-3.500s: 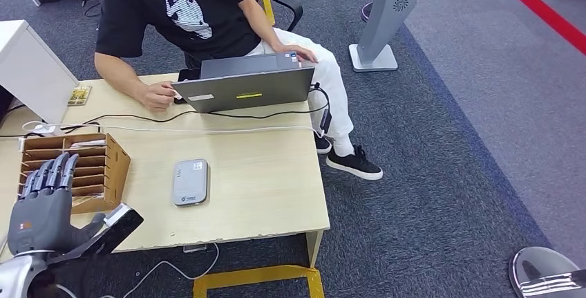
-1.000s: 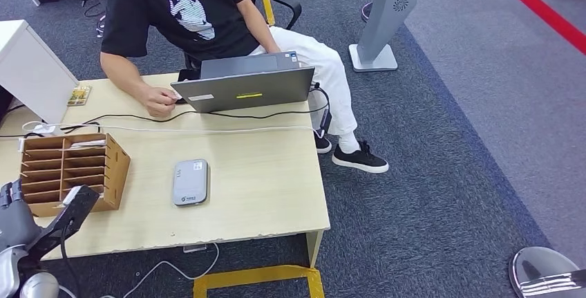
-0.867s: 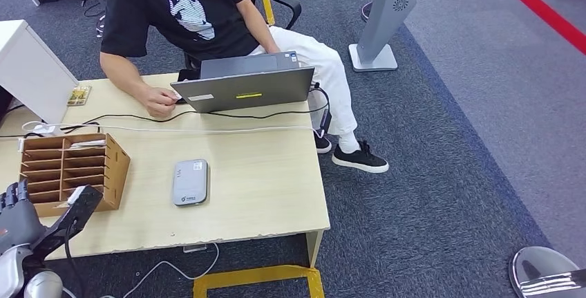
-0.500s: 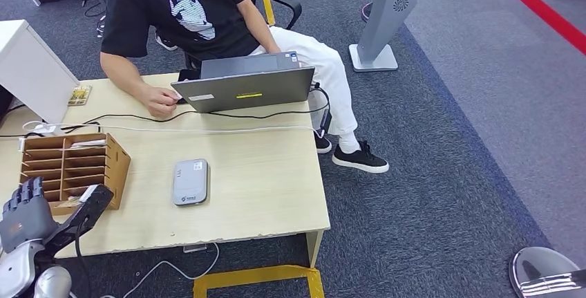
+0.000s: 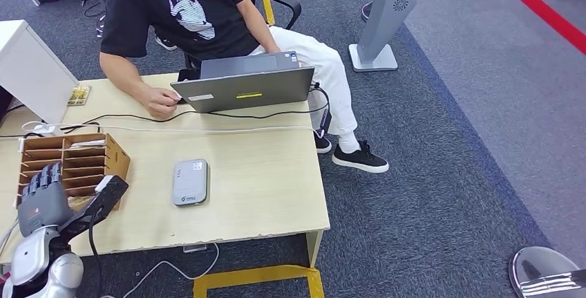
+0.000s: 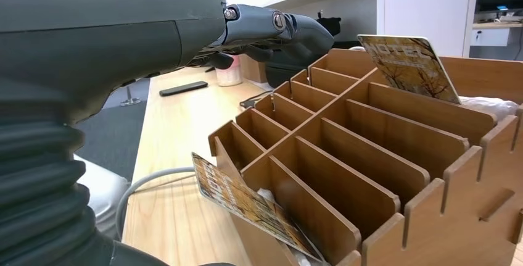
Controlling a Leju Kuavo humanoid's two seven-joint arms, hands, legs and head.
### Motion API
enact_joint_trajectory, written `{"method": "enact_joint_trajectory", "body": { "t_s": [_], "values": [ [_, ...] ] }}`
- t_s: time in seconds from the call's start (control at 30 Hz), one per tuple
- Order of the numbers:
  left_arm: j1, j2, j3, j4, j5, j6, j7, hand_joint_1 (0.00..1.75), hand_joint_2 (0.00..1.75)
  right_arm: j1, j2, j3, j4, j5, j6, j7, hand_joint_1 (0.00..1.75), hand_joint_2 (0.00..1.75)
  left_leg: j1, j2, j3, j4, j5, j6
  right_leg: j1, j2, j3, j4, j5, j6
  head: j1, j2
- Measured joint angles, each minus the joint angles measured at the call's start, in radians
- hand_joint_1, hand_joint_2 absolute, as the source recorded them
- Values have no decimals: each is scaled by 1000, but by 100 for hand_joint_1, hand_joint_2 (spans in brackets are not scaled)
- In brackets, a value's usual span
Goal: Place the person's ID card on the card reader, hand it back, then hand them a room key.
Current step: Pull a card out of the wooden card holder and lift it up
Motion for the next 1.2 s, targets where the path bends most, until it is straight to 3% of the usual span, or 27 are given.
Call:
{"method": "enact_joint_trajectory", "body": {
  "t_s": [0.3, 0.47, 0.6, 0.7, 0.87, 1.2],
  "values": [
    [-12, -6, -5, 17, 10, -7, -2, 0, 175, -3, 0, -5, 0, -7, 0, 0, 0, 175, 0, 0, 0, 0, 0, 0, 0, 0, 0, 0, 0, 0, 0, 0],
    [-9, 4, -16, 17, 81, -88, -33, 0, 175, -3, 0, -6, 0, -12, 3, -1, 0, 175, 0, 0, 0, 0, 0, 0, 0, 0, 0, 0, 0, 0, 0, 0],
    [5, 54, -33, 12, 150, -168, -90, 0, 175, -3, 0, -11, 0, -17, 5, -3, 0, 175, 0, 1, 0, 0, 0, 0, 0, 1, 0, 0, 0, 0, 0, 0],
    [26, 121, -54, -7, 200, -213, -171, 0, 175, -3, -2, -12, 0, -15, 5, -7, 0, 175, 1, 1, 0, 0, 0, 0, 0, 1, 0, 0, 0, 0, 0, 0],
    [48, 215, -86, -63, 228, -208, -244, 0, 175, -3, -8, -14, 1, -19, 5, -14, 0, 175, 1, 0, 0, 0, 0, 0, 1, 1, 0, 0, 0, 0, 0, 0],
    [53, 280, -139, -161, 235, -206, -251, 0, 175, -3, -10, -21, 1, -23, 5, -15, 0, 175, 0, 0, 0, 0, 0, 0, 0, 0, 0, 0, 0, 0, 0, 0]
  ]
}}
